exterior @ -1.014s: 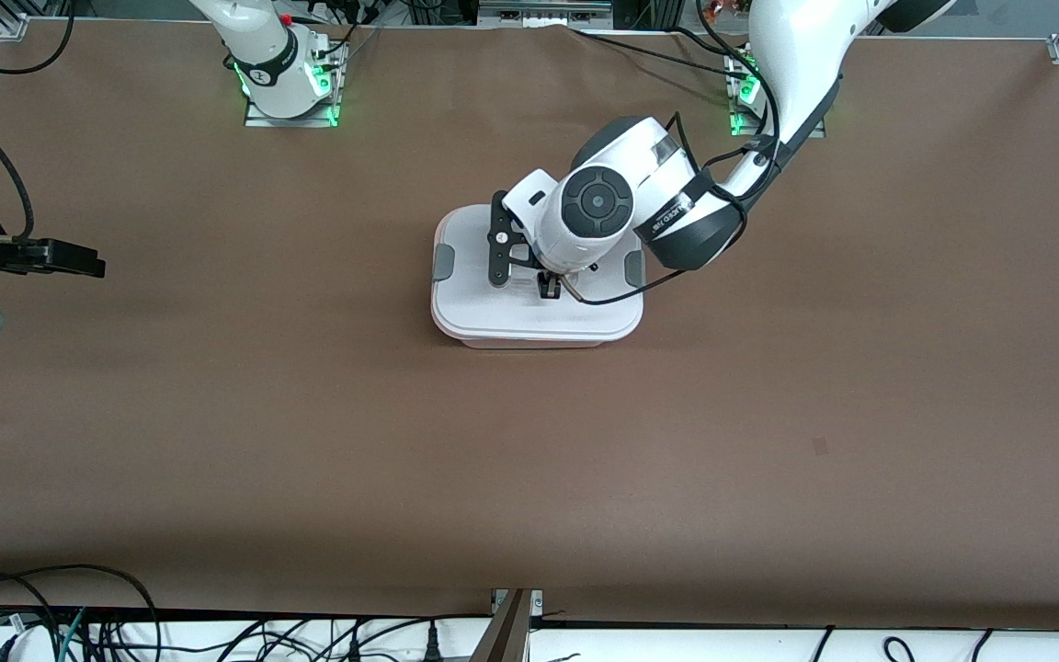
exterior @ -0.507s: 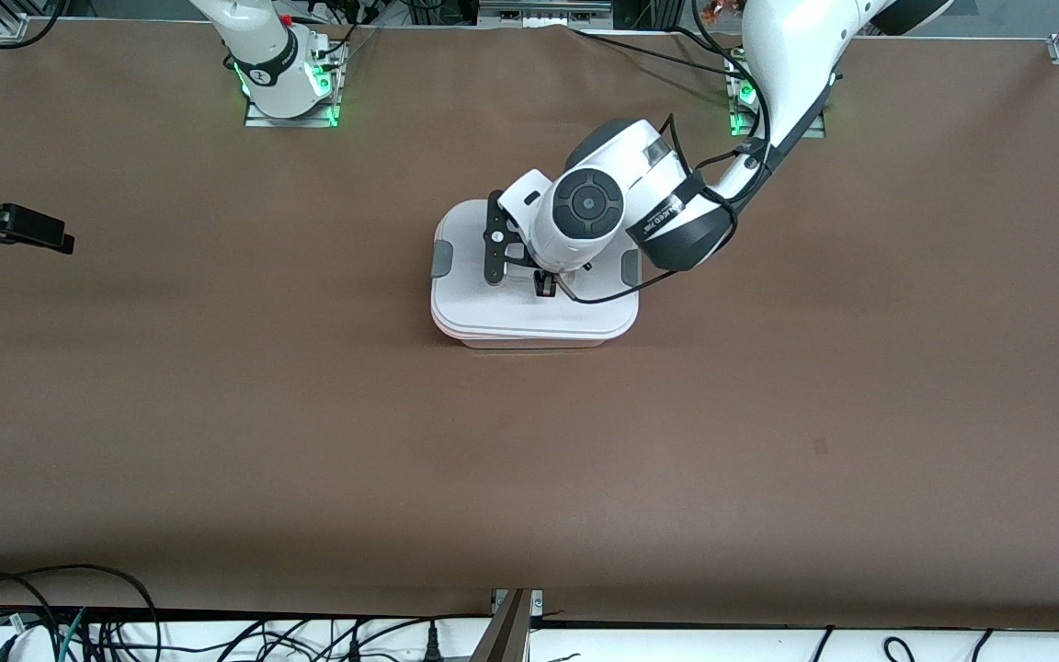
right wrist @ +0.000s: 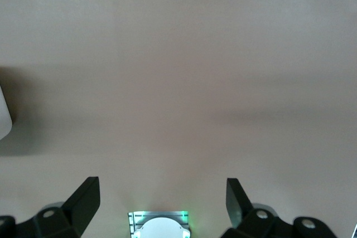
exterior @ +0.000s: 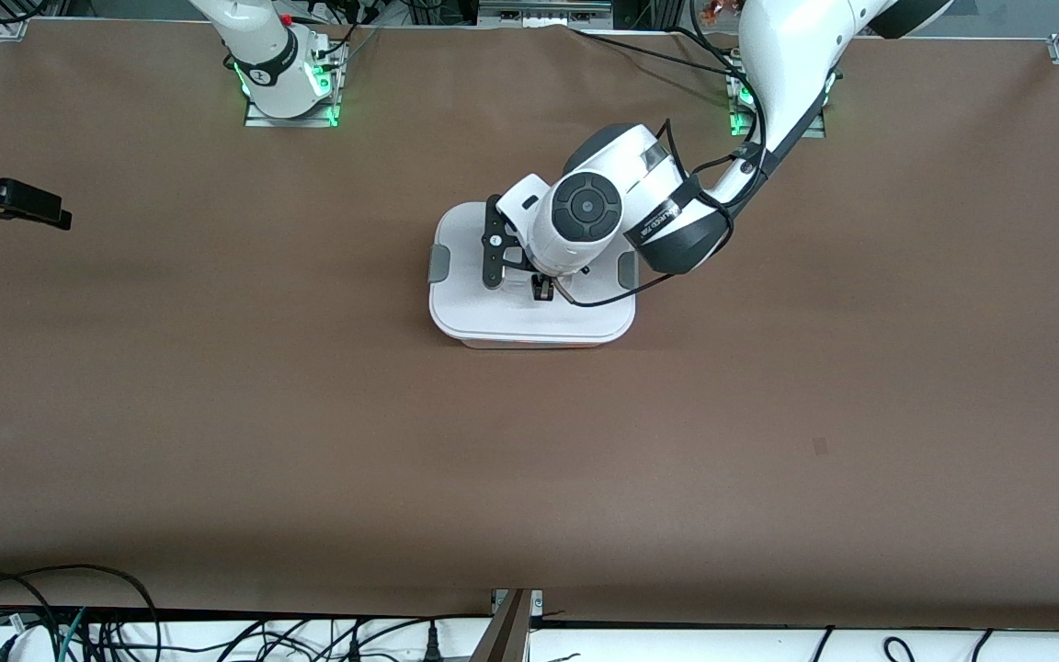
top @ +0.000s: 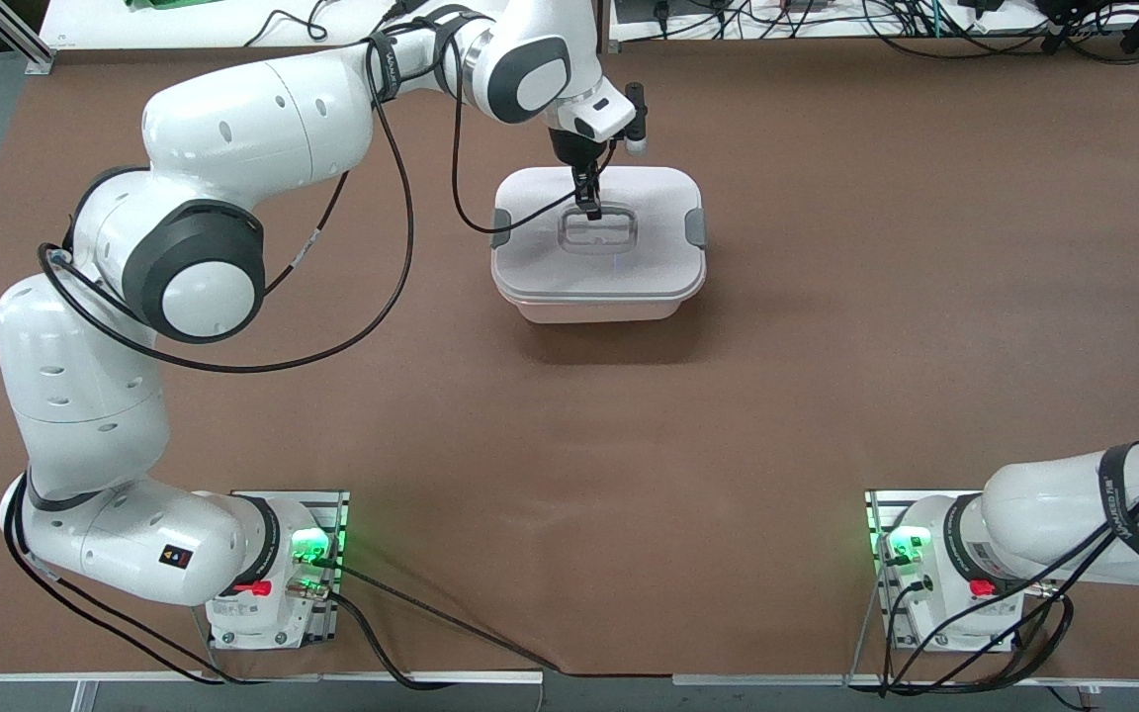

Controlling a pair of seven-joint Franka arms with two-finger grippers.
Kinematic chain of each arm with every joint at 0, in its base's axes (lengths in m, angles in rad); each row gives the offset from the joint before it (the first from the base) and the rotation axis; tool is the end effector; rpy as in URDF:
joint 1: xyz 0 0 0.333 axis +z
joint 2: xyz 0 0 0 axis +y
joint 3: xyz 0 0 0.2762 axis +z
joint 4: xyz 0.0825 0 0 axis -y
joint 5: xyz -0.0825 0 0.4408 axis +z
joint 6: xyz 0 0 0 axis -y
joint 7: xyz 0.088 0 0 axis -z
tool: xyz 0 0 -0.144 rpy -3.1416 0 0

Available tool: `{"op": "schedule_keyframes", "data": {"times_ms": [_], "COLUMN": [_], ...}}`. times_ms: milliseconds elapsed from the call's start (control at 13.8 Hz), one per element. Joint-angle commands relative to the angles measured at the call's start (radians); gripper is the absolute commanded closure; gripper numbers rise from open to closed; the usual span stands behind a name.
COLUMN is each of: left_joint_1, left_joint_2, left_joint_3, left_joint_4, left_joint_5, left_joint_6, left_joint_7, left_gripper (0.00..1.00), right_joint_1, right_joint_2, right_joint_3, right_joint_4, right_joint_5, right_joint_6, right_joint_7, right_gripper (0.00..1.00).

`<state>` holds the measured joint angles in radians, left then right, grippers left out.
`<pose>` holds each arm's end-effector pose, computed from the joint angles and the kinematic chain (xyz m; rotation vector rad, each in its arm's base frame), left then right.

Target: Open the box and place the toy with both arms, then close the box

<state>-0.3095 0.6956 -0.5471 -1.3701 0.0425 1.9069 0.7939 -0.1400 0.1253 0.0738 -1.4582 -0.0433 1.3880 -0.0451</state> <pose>0.5281 -0.5183 0.2584 2.0069 -2.0064 -0.1029 0.6145 -0.0496 0.5156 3.1033 -0.0380 -0.3063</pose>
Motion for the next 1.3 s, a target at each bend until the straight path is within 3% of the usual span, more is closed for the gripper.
{"op": "schedule_keyframes", "data": {"times_ms": [0, 1232], "left_joint_1": [-0.013, -0.011], "left_joint_2": [0.016, -0.008], "left_joint_3": [0.004, -0.004], "left_joint_4": [0.011, -0.024], "left_joint_5": [0.031, 0.033], "left_joint_6": [0.009, -0.046], "left_joint_7": [-0.012, -0.008], "left_gripper": [1.00, 1.00], "right_joint_1": [0.014, 0.014], "right_joint_2": [-0.018, 0.011], "right_joint_3": [-0.022, -0.020], "right_joint_4": [-0.036, -0.028], "right_joint_5": [0.016, 0.014], "right_joint_6": [0.009, 0.034], "right_joint_7": [0.004, 0.001], "right_gripper": [0.00, 0.00]}}
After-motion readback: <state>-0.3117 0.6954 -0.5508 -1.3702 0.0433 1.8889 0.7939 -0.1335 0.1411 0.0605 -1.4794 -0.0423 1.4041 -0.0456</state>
